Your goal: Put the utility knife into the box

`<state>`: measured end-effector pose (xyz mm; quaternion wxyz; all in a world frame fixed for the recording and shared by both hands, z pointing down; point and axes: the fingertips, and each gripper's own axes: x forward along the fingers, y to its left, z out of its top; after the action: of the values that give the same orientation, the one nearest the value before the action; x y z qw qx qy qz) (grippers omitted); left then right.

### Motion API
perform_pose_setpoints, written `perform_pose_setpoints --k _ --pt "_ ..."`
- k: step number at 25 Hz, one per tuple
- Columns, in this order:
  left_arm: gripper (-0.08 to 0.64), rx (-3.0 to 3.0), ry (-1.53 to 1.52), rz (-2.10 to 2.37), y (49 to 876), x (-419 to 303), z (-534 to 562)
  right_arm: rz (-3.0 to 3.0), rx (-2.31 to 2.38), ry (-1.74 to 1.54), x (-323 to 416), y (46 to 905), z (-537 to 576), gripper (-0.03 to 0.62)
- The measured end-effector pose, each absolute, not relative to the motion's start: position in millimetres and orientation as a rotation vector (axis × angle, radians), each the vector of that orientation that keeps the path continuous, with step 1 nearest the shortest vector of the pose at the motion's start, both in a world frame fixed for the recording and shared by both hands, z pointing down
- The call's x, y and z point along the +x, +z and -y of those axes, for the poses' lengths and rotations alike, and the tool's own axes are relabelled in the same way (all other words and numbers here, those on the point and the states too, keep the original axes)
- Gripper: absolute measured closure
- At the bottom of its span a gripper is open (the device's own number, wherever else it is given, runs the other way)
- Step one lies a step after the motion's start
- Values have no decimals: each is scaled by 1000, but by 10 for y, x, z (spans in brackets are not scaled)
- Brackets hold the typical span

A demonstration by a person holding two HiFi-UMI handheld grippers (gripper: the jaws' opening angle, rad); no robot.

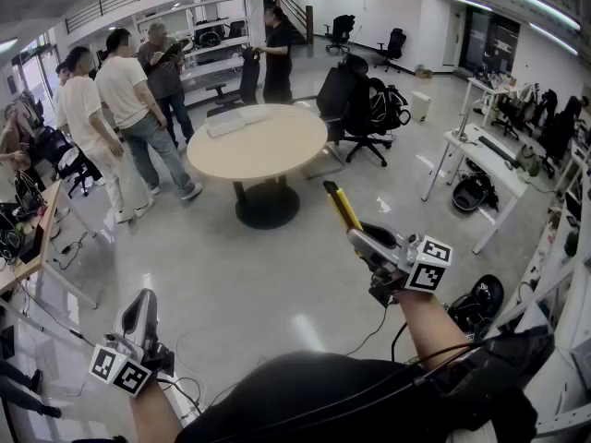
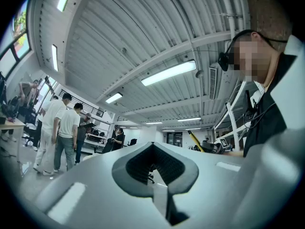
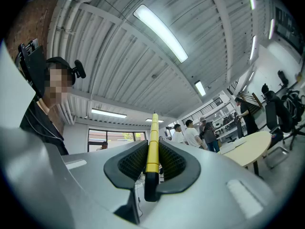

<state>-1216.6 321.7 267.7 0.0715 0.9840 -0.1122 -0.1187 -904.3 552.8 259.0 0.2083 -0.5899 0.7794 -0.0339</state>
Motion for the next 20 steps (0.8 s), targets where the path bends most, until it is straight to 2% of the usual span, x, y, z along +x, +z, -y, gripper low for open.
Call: perform_pose_setpoints --k 14,20 --pt "566 2967 -342 317 2674 -12094 -3262 -2142 -1606 -110 -8995 2600 -5610 503" --pt "566 2983 -319 276 2624 -11828 -3400 -2104 -1616 -99 -8784 2572 -5798 503"
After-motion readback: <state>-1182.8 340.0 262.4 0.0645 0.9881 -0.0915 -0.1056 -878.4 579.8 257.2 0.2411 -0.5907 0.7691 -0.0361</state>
